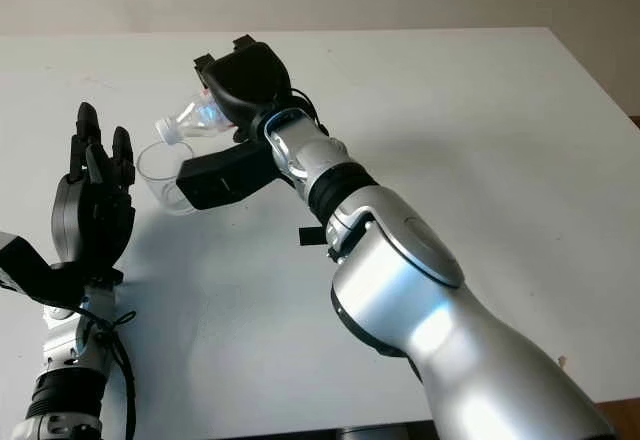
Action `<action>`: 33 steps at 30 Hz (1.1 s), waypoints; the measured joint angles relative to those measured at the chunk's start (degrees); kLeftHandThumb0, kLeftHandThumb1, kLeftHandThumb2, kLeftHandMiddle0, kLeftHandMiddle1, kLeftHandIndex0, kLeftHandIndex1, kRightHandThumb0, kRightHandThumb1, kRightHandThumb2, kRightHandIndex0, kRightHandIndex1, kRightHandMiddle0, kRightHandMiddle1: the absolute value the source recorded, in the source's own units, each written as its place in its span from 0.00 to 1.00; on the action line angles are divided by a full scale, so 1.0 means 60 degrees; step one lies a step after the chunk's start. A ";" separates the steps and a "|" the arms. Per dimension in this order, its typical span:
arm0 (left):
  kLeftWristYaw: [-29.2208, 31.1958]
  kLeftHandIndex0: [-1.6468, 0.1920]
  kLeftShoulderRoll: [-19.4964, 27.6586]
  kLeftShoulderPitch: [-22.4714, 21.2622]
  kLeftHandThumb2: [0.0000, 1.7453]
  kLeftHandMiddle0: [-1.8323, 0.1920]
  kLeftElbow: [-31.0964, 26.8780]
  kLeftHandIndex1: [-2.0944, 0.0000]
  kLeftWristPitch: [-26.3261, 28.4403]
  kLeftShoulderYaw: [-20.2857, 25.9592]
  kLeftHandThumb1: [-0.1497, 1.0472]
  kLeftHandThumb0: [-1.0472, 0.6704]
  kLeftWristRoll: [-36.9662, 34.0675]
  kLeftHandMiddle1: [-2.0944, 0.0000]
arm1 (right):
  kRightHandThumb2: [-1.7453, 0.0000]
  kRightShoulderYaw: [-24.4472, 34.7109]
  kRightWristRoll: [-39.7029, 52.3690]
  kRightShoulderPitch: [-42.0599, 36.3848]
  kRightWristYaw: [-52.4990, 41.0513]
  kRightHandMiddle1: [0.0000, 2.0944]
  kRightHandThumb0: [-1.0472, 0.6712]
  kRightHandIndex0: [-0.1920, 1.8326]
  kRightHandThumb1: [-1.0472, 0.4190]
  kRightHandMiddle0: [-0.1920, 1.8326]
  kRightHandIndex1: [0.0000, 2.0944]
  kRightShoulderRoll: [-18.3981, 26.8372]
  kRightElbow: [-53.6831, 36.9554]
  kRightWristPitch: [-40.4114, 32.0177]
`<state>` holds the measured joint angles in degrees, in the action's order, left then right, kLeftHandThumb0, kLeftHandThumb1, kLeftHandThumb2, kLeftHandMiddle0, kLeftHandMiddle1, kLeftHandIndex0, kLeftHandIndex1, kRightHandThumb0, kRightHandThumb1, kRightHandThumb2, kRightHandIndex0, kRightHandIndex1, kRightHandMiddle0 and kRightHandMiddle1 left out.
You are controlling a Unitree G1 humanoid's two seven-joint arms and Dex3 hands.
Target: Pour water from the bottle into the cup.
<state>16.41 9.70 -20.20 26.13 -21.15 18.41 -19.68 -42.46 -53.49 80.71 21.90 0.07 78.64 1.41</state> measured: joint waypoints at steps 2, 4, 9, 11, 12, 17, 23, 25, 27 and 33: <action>-0.0002 1.00 -0.0002 -0.0006 0.33 0.96 0.0010 1.00 0.0000 -0.0001 1.00 0.11 0.0000 1.00 | 0.97 -0.0183 -0.0165 0.0000 0.0060 0.62 0.38 0.44 0.06 0.24 1.00 0.0020 0.0026 -0.0002; -0.0003 1.00 -0.0003 -0.0018 0.32 0.97 0.0024 1.00 0.0000 -0.0002 1.00 0.11 0.0001 1.00 | 0.97 -0.0405 -0.0381 0.0000 0.0144 0.63 0.38 0.44 0.06 0.23 1.00 0.0037 0.0039 -0.0005; -0.0017 1.00 -0.0016 -0.0047 0.32 0.97 0.0048 1.00 0.0000 -0.0009 1.00 0.10 0.0004 1.00 | 0.97 -0.0640 -0.0549 0.0000 0.0501 0.72 0.37 0.44 0.05 0.20 1.00 0.0080 0.0040 0.0003; -0.0035 1.00 -0.0024 -0.0050 0.32 0.97 0.0048 1.00 0.0000 -0.0011 1.00 0.10 0.0005 1.00 | 0.97 -0.0715 -0.0580 0.0000 0.0519 0.73 0.38 0.44 0.05 0.19 1.00 0.0114 0.0041 0.0005; -0.0059 1.00 -0.0029 -0.0050 0.31 0.97 0.0049 1.00 0.0001 -0.0010 1.00 0.10 0.0005 1.00 | 0.97 -0.0733 -0.0593 0.0000 0.0519 0.74 0.38 0.44 0.05 0.19 1.00 0.0127 0.0041 0.0009; -0.0069 1.00 -0.0036 -0.0055 0.32 0.97 0.0052 1.00 0.0001 -0.0011 1.00 0.10 0.0005 1.00 | 0.97 -0.0775 -0.0627 0.0000 0.0552 0.83 0.41 0.44 0.02 0.18 1.00 0.0149 0.0041 0.0070; -0.0070 1.00 -0.0036 -0.0065 0.32 0.97 0.0067 1.00 0.0001 -0.0011 1.00 0.11 0.0004 1.00 | 0.97 -0.0769 -0.0622 -0.0001 0.0855 0.88 0.41 0.46 0.02 0.16 1.00 0.0152 0.0040 0.0192; -0.0070 1.00 -0.0037 -0.0065 0.31 0.97 0.0066 1.00 0.0001 -0.0011 1.00 0.10 0.0002 1.00 | 0.97 -0.0772 -0.0624 -0.0001 0.0965 0.88 0.41 0.46 0.02 0.16 1.00 0.0152 0.0040 0.0236; -0.0066 1.00 -0.0037 -0.0066 0.31 0.97 0.0067 1.00 0.0001 -0.0011 1.00 0.10 0.0000 1.00 | 0.97 -0.0792 -0.0645 -0.0001 0.1062 0.89 0.41 0.47 0.03 0.16 1.00 0.0152 0.0040 0.0267; -0.0032 1.00 -0.0037 -0.0101 0.32 0.97 0.0138 1.00 -0.0001 -0.0008 1.00 0.10 -0.0001 1.00 | 0.97 -0.0870 -0.0716 -0.0001 0.1142 0.90 0.40 0.47 0.04 0.17 1.00 0.0157 0.0040 0.0411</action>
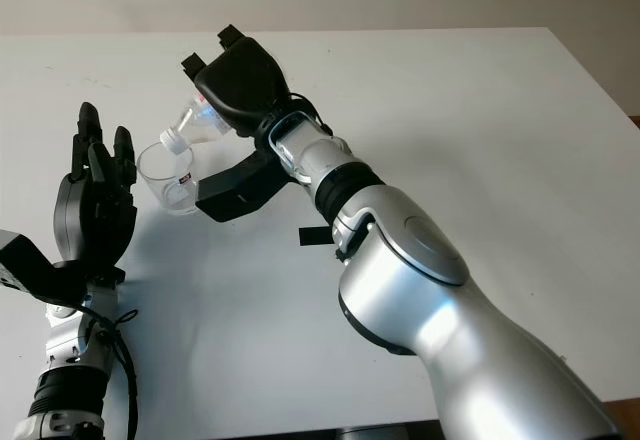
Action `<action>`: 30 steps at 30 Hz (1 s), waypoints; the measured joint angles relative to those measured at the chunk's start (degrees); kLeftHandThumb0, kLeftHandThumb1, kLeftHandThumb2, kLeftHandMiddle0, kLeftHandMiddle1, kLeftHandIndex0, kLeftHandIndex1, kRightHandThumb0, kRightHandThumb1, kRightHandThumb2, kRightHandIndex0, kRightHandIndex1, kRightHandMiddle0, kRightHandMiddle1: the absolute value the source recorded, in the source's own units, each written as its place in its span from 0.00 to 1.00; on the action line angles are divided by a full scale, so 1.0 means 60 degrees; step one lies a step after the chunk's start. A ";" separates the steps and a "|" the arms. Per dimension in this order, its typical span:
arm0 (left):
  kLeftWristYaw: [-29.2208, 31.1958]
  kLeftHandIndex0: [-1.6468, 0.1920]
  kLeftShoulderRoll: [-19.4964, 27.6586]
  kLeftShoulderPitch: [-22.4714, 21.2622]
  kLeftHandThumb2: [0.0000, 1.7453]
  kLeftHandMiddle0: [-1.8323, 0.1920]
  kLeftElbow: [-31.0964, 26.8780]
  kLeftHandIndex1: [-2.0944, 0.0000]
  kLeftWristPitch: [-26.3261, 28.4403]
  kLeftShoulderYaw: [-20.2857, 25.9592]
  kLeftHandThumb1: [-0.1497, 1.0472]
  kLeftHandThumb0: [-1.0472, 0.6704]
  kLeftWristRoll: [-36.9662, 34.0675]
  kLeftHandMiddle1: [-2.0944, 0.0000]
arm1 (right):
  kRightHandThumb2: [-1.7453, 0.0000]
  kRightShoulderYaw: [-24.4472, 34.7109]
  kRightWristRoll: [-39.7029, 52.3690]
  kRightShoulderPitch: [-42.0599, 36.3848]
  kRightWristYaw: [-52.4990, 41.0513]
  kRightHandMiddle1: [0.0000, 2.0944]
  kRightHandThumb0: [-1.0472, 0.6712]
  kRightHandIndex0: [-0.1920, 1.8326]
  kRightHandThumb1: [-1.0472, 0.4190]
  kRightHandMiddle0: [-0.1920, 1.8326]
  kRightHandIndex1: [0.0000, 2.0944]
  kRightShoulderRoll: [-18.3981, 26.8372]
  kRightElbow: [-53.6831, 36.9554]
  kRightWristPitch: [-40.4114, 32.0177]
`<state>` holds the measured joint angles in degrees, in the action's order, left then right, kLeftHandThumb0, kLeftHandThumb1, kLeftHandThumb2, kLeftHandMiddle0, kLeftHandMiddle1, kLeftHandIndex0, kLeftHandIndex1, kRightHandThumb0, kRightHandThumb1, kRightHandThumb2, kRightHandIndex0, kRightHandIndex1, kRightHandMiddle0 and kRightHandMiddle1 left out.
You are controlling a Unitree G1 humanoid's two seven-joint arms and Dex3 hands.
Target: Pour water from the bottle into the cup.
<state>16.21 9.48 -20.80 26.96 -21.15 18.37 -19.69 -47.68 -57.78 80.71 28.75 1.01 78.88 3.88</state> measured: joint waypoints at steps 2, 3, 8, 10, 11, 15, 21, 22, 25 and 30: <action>0.0000 1.00 0.0000 -0.0010 0.31 0.97 0.0012 1.00 0.0000 0.0001 1.00 0.10 0.0000 1.00 | 0.97 -0.0005 0.0000 0.0000 0.0016 0.92 0.40 0.48 0.04 0.18 1.00 0.0000 0.0000 0.0020; 0.0000 1.00 0.0000 -0.0012 0.31 0.97 0.0016 1.00 0.0000 0.0001 1.00 0.10 0.0000 1.00 | 0.97 -0.0006 0.0001 0.0000 0.0033 0.90 0.40 0.47 0.04 0.17 1.00 0.0000 0.0000 0.0020; -0.0047 1.00 -0.0011 -0.0011 0.32 0.97 -0.0013 1.00 0.0001 -0.0005 1.00 0.11 0.0006 1.00 | 0.97 0.1226 0.1409 -0.0056 -0.0582 0.73 0.41 0.41 0.03 0.18 1.00 -0.0030 -0.0013 0.0339; -0.0057 1.00 -0.0020 -0.0003 0.32 0.97 -0.0038 1.00 0.0003 -0.0004 1.00 0.11 0.0005 1.00 | 0.97 0.1847 0.2087 -0.0110 -0.0846 0.73 0.42 0.42 0.03 0.18 1.00 -0.0030 -0.0019 0.0528; -0.0055 1.00 -0.0021 0.0011 0.32 0.97 -0.0060 1.00 0.0007 -0.0006 1.00 0.10 0.0005 1.00 | 0.97 0.2151 0.2430 -0.0137 -0.1018 0.76 0.44 0.43 0.03 0.18 1.00 -0.0030 -0.0028 0.0598; -0.0052 1.00 -0.0035 0.0109 0.33 0.97 -0.0217 1.00 0.0053 -0.0024 1.00 0.11 0.0007 1.00 | 0.90 0.3687 0.4074 -0.0335 -0.1678 0.99 0.55 0.43 0.00 0.21 1.00 -0.0013 -0.0114 0.0921; 0.0006 1.00 -0.0029 0.0400 0.31 0.97 -0.0587 1.00 0.0273 -0.0018 1.00 0.11 -0.0040 1.00 | 0.90 0.5808 0.6335 -0.0675 -0.2749 1.00 0.50 0.69 0.00 0.74 1.00 0.0112 -0.0576 0.1261; 0.0043 1.00 -0.0028 0.0436 0.31 0.97 -0.0639 1.00 0.0287 -0.0009 1.00 0.11 -0.0083 1.00 | 0.90 0.6027 0.6561 -0.0748 -0.2922 1.00 0.50 0.71 0.00 0.75 1.00 0.0150 -0.0677 0.1293; 0.0088 1.00 0.0005 0.0572 0.32 0.97 -0.0801 1.00 0.0422 -0.0002 1.00 0.11 -0.0110 1.00 | 0.89 0.6557 0.7178 -0.1072 -0.3576 1.00 0.50 0.71 0.00 0.76 1.00 0.0255 -0.1027 0.1401; 0.0110 0.99 0.0058 0.0883 0.32 0.95 -0.1187 1.00 0.0639 0.0000 1.00 0.11 -0.0111 1.00 | 0.89 0.7306 0.8165 -0.1893 -0.4823 1.00 0.48 0.67 0.00 0.73 1.00 0.0413 -0.1696 0.1401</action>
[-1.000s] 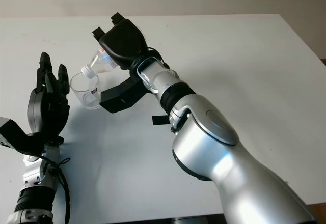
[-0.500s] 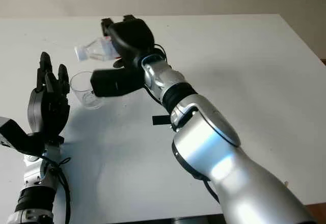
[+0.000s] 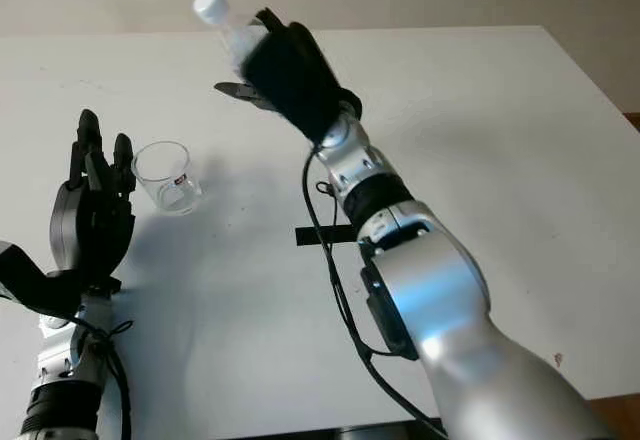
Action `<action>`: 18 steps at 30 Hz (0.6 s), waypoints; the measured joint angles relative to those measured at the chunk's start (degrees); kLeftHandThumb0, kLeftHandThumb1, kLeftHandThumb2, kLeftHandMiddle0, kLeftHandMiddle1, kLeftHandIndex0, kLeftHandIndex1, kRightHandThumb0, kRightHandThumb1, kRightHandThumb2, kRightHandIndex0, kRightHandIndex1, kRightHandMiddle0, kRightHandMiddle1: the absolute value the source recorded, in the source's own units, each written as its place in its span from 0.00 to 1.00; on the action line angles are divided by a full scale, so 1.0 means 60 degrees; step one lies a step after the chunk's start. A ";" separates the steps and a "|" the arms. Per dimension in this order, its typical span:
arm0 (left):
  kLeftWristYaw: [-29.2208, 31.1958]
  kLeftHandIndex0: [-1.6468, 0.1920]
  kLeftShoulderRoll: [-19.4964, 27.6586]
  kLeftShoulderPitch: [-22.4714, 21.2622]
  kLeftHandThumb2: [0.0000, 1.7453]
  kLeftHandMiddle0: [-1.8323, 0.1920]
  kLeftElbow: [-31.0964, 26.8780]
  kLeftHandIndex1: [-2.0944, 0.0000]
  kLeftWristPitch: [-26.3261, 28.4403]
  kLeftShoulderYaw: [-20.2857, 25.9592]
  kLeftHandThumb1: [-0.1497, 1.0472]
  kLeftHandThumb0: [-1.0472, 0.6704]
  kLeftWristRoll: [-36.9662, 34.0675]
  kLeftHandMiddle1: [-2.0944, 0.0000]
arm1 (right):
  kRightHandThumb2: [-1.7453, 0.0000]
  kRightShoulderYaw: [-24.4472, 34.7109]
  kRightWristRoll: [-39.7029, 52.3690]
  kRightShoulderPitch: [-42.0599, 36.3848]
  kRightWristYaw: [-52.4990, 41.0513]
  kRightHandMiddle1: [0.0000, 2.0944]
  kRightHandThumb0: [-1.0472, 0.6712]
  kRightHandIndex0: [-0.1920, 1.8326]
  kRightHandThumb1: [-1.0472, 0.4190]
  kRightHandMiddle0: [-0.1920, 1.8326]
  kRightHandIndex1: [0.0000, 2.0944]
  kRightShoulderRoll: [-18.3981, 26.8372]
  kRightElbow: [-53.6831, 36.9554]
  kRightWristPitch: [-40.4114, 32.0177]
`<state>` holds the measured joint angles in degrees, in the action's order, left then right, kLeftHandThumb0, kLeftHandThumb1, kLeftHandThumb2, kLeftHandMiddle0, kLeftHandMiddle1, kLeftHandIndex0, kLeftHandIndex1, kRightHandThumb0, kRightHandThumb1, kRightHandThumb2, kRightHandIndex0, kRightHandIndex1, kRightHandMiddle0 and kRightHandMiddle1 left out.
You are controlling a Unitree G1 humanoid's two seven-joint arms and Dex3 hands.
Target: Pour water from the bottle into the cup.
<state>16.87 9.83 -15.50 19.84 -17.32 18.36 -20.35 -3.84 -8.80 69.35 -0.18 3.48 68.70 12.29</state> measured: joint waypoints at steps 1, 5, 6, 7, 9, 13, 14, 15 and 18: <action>0.0010 0.98 0.0009 0.0057 0.32 0.95 -0.0066 1.00 0.0051 0.0000 1.00 0.11 -0.0002 1.00 | 0.88 0.0176 0.0264 -0.0202 -0.0319 1.00 0.49 0.68 0.00 0.71 1.00 0.0033 -0.0207 -0.0042; 0.0036 0.98 0.0054 0.0243 0.32 0.94 -0.0247 1.00 0.0135 -0.0002 1.00 0.11 -0.0002 1.00 | 0.87 0.0831 0.1356 -0.1126 -0.1591 1.00 0.49 0.71 0.00 0.63 1.00 0.0172 -0.1435 -0.1158; 0.0038 0.98 0.0068 0.0272 0.32 0.94 -0.0279 1.00 0.0148 0.0000 1.00 0.11 -0.0002 1.00 | 0.88 0.0939 0.1566 -0.1425 -0.1802 1.00 0.49 0.72 0.00 0.59 1.00 0.0209 -0.1860 -0.1516; 0.0050 0.98 0.0077 0.0297 0.32 0.94 -0.0304 1.00 0.0155 0.0001 1.00 0.11 -0.0003 1.00 | 0.87 0.1036 0.1737 -0.1776 -0.2001 1.00 0.49 0.73 0.00 0.54 1.00 0.0255 -0.2326 -0.1864; 0.0082 0.97 0.0082 0.0327 0.33 0.94 -0.0340 1.00 0.0164 -0.0003 1.00 0.12 -0.0003 1.00 | 0.88 0.1068 0.1965 -0.2574 -0.2420 1.00 0.48 0.67 0.00 0.38 1.00 0.0364 -0.3428 -0.2425; 0.0091 0.97 0.0079 0.0434 0.33 0.94 -0.0465 1.00 0.0259 -0.0001 1.00 0.13 -0.0016 1.00 | 0.88 0.0928 0.2119 -0.4190 -0.3271 1.00 0.46 0.60 0.00 0.28 1.00 0.0733 -0.5759 -0.3258; 0.0090 0.97 0.0073 0.0474 0.33 0.94 -0.0507 1.00 0.0269 -0.0006 1.00 0.13 -0.0017 1.00 | 0.88 0.0921 0.2189 -0.4523 -0.3394 1.00 0.46 0.56 0.00 0.27 1.00 0.0803 -0.6272 -0.3462; 0.0090 0.97 0.0065 0.0519 0.33 0.94 -0.0556 1.00 0.0286 -0.0012 1.00 0.13 -0.0018 1.00 | 0.87 0.0927 0.2312 -0.4865 -0.3508 1.00 0.46 0.54 0.00 0.26 1.00 0.0880 -0.6829 -0.3658; 0.0094 0.97 0.0057 0.0640 0.33 0.94 -0.0678 1.00 0.0343 -0.0007 1.00 0.13 -0.0041 1.00 | 0.85 0.0974 0.2551 -0.5774 -0.3706 1.00 0.45 0.51 0.00 0.22 1.00 0.1024 -0.8124 -0.4029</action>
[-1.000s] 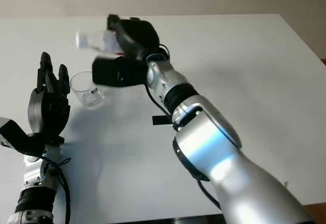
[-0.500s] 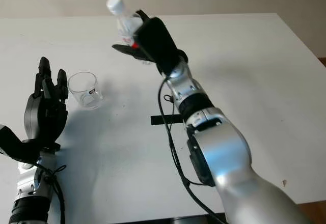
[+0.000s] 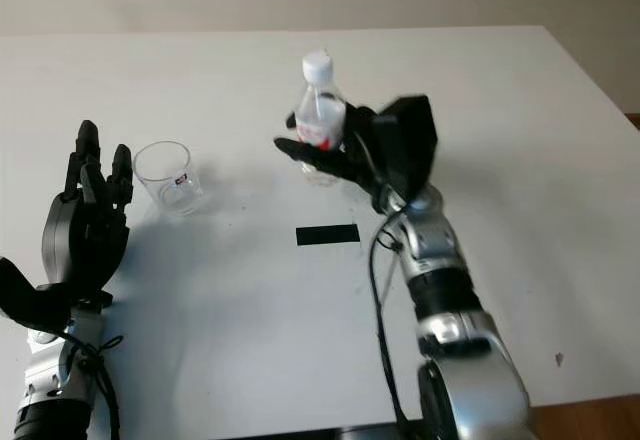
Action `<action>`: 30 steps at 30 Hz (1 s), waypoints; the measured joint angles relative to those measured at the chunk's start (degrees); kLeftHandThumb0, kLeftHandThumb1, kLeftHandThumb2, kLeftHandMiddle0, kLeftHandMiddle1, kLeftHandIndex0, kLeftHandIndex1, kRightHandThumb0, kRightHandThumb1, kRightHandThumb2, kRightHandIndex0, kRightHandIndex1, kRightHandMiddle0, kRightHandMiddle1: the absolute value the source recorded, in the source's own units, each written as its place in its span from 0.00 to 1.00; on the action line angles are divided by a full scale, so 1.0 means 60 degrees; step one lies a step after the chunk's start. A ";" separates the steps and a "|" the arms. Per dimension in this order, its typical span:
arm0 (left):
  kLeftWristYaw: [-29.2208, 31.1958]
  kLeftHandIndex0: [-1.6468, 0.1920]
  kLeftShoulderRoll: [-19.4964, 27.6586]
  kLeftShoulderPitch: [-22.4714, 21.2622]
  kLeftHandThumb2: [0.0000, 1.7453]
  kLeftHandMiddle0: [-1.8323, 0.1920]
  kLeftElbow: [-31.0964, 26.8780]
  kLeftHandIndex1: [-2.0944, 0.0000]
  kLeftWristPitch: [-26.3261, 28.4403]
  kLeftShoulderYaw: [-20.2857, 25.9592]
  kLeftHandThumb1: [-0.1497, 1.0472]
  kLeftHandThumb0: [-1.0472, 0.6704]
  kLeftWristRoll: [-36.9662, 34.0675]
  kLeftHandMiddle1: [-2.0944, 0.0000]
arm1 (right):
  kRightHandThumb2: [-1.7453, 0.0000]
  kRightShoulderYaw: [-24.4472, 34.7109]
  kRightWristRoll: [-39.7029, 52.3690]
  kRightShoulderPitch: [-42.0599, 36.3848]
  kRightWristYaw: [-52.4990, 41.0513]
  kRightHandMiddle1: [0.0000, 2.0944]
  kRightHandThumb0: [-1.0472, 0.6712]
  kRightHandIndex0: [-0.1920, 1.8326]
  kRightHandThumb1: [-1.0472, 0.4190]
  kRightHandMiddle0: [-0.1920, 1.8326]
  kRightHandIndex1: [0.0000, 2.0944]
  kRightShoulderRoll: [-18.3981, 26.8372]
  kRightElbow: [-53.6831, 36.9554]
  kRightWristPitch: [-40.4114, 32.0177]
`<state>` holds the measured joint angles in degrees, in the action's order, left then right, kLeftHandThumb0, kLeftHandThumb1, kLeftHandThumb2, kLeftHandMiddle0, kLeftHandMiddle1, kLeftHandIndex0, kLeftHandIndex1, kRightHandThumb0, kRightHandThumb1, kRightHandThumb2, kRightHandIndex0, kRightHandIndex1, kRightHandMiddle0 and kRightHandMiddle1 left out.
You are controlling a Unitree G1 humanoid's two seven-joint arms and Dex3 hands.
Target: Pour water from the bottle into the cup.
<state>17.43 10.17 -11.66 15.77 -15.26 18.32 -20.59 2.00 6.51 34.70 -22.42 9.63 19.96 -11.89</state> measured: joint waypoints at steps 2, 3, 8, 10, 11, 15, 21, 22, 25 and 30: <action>0.0013 0.97 -0.0008 0.0064 0.33 0.94 -0.0074 1.00 0.0012 0.0000 1.00 0.13 -0.0008 1.00 | 0.85 0.0056 0.0183 -0.0459 -0.0110 1.00 0.44 0.50 0.00 0.21 1.00 0.0054 -0.0469 -0.0039; 0.0020 0.97 -0.0007 0.0104 0.33 0.94 -0.0110 1.00 0.0019 0.0002 1.00 0.13 -0.0014 1.00 | 0.85 0.0089 0.0268 -0.0709 -0.0193 1.00 0.44 0.49 0.00 0.20 1.00 0.0077 -0.0689 -0.0037; 0.0007 0.96 -0.0014 0.0300 0.33 0.94 -0.0335 1.00 0.0154 0.0000 1.00 0.13 -0.0017 1.00 | 0.87 0.0072 0.0319 -0.1780 -0.0364 1.00 0.44 0.42 0.00 0.15 1.00 0.0346 -0.1625 -0.0031; -0.0022 0.96 -0.0020 0.0369 0.32 0.94 -0.0443 1.00 0.0260 -0.0002 1.00 0.13 -0.0016 1.00 | 0.86 0.0064 0.0312 -0.2081 -0.0367 1.00 0.44 0.43 0.00 0.15 1.00 0.0429 -0.1892 0.0000; -0.0024 0.95 -0.0027 0.0404 0.32 0.94 -0.0486 1.00 0.0300 -0.0005 1.00 0.13 -0.0017 1.00 | 0.86 0.0065 0.0313 -0.2191 -0.0371 1.00 0.44 0.44 0.00 0.15 1.00 0.0447 -0.1965 0.0022; -0.0020 0.95 -0.0089 0.0497 0.32 0.94 -0.0584 1.00 0.0326 -0.0016 1.00 0.13 -0.0034 1.00 | 0.86 0.0049 0.0323 -0.2505 -0.0292 1.00 0.44 0.46 0.00 0.14 1.00 0.0445 -0.2169 0.0033; -0.0020 0.96 -0.0113 0.0509 0.33 0.94 -0.0588 1.00 0.0329 -0.0017 1.00 0.14 -0.0038 1.00 | 0.84 -0.0106 0.0291 -0.2502 0.0287 1.00 0.46 0.37 0.00 0.00 1.00 0.0257 -0.1979 -0.0497; -0.0020 0.96 -0.0114 0.0517 0.33 0.94 -0.0588 1.00 0.0329 -0.0015 1.00 0.14 -0.0038 1.00 | 0.83 -0.0118 0.0290 -0.2434 0.0367 1.00 0.46 0.37 0.00 0.00 1.00 0.0208 -0.1930 -0.0538; -0.0019 0.96 -0.0138 0.0538 0.32 0.94 -0.0588 1.00 0.0327 -0.0018 1.00 0.13 -0.0038 1.00 | 0.83 -0.0181 0.0230 -0.2142 0.0510 1.00 0.46 0.38 0.00 0.00 1.00 0.0146 -0.1569 -0.0559; 0.0004 0.96 -0.0154 0.0556 0.33 0.94 -0.0587 1.00 0.0300 -0.0022 1.00 0.13 -0.0037 1.00 | 0.83 -0.0213 0.0196 -0.1633 0.0576 1.00 0.47 0.39 0.00 0.00 1.00 -0.0013 -0.0798 -0.0371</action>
<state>17.46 9.25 -8.33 12.25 -13.46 18.19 -20.82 0.72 7.69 24.90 -18.96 9.55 15.17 -14.11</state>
